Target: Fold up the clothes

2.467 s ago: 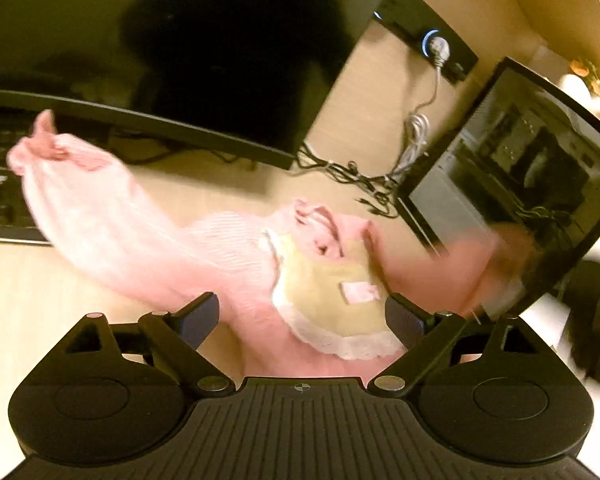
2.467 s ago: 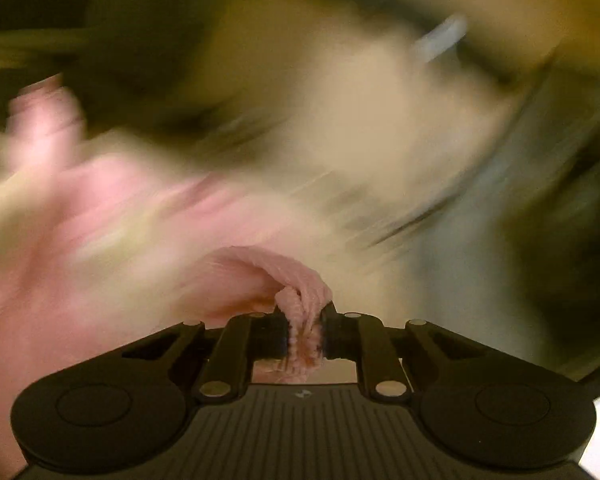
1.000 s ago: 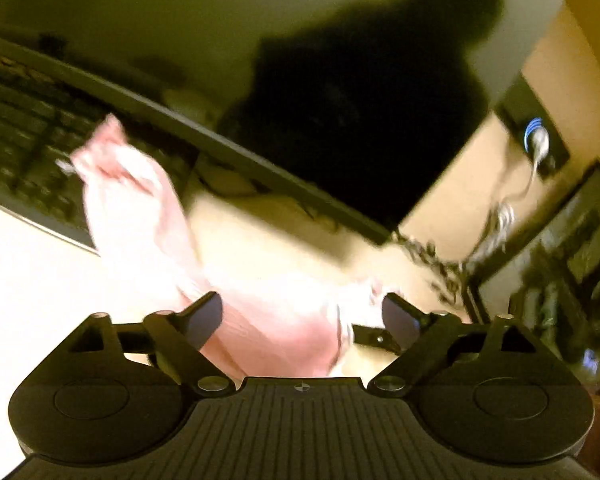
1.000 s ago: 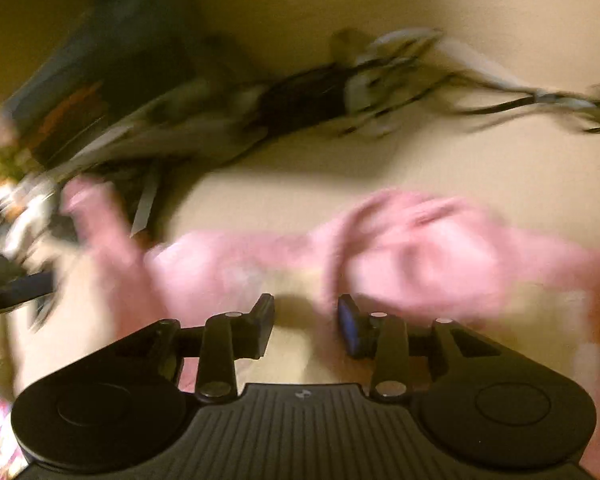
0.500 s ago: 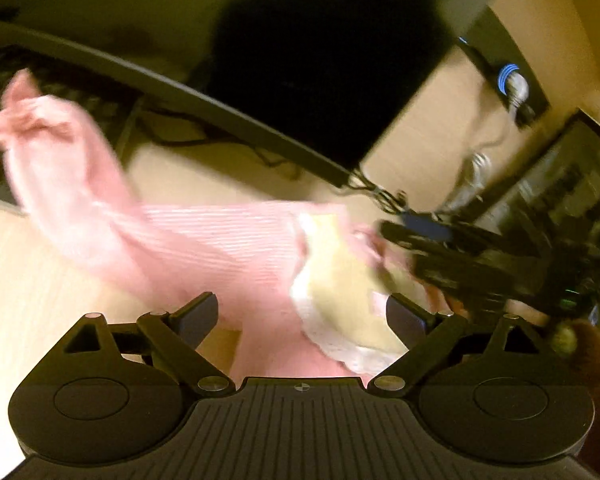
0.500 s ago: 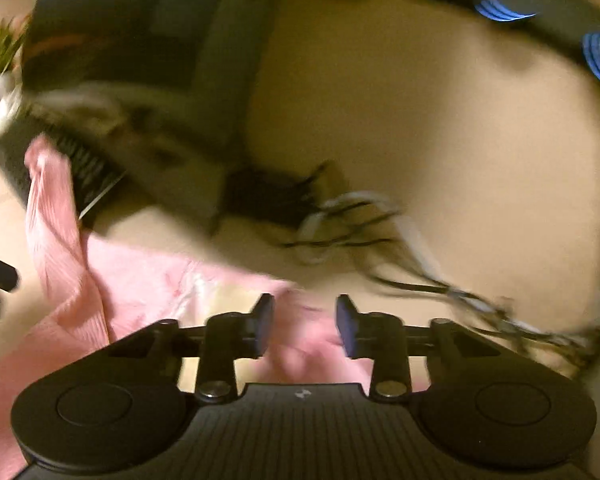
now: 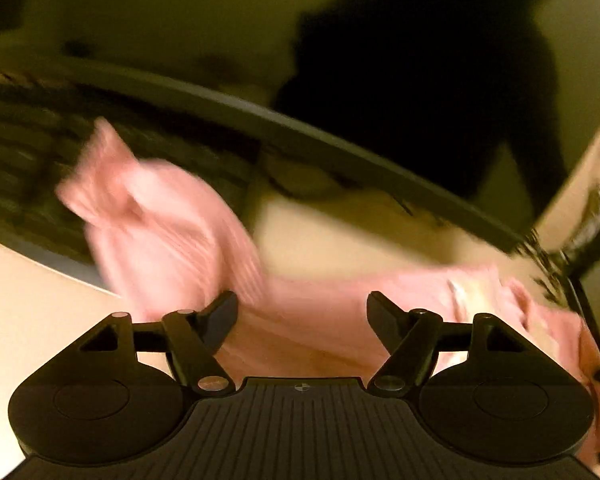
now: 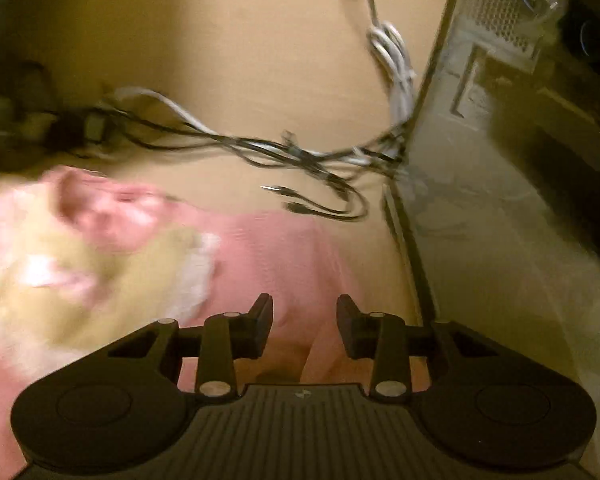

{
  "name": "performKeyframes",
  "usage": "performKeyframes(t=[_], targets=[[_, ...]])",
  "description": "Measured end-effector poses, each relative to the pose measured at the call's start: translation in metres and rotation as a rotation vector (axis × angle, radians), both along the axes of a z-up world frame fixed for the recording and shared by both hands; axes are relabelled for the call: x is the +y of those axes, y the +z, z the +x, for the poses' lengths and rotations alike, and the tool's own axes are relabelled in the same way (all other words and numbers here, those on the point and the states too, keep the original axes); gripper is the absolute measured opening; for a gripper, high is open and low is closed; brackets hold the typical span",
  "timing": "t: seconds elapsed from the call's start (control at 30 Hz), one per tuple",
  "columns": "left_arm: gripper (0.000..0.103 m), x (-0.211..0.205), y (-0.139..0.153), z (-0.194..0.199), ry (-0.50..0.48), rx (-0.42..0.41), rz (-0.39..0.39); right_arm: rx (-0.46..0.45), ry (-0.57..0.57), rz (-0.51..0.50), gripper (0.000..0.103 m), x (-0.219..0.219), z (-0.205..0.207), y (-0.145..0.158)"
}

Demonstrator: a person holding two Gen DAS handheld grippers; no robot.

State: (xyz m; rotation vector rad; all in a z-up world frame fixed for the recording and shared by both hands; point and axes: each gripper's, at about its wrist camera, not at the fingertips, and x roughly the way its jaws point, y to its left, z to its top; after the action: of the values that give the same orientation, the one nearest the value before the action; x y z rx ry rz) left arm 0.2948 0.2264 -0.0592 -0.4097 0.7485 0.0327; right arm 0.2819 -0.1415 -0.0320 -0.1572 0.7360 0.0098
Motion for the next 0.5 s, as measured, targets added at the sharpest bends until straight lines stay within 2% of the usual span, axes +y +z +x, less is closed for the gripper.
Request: performKeyframes(t=[0.03,0.1,0.17,0.27,0.3,0.37,0.47,0.5], targets=[[0.070,0.007,0.005,-0.006,0.018,-0.015,0.018,0.015,0.028,0.018,0.036,-0.002,-0.011,0.002],[0.078,0.012,0.015,-0.017,0.069,-0.049,0.117,0.064,0.054,0.056,0.036,-0.004,-0.033,-0.001],[0.079,0.021,0.022,-0.026,0.111,-0.076,0.206,0.110,0.061,0.086,0.037,-0.006,-0.054,-0.004],[0.079,0.048,0.031,-0.039,0.185,-0.085,0.210,0.132,0.007,0.108,0.042,-0.011,-0.087,-0.004],[0.079,0.056,0.033,-0.044,0.202,-0.084,0.198,0.137,-0.022,0.124,0.046,-0.016,-0.095,-0.005],[0.083,0.072,0.035,-0.053,0.179,-0.069,0.091,0.152,-0.087,0.178,0.052,-0.027,-0.110,-0.007],[0.087,0.083,0.034,-0.067,0.108,-0.040,-0.070,0.186,-0.169,0.236,0.052,-0.036,-0.127,-0.016],[0.087,0.076,0.032,-0.071,0.058,-0.029,-0.115,0.193,-0.176,0.239,0.047,-0.034,-0.132,-0.018]])
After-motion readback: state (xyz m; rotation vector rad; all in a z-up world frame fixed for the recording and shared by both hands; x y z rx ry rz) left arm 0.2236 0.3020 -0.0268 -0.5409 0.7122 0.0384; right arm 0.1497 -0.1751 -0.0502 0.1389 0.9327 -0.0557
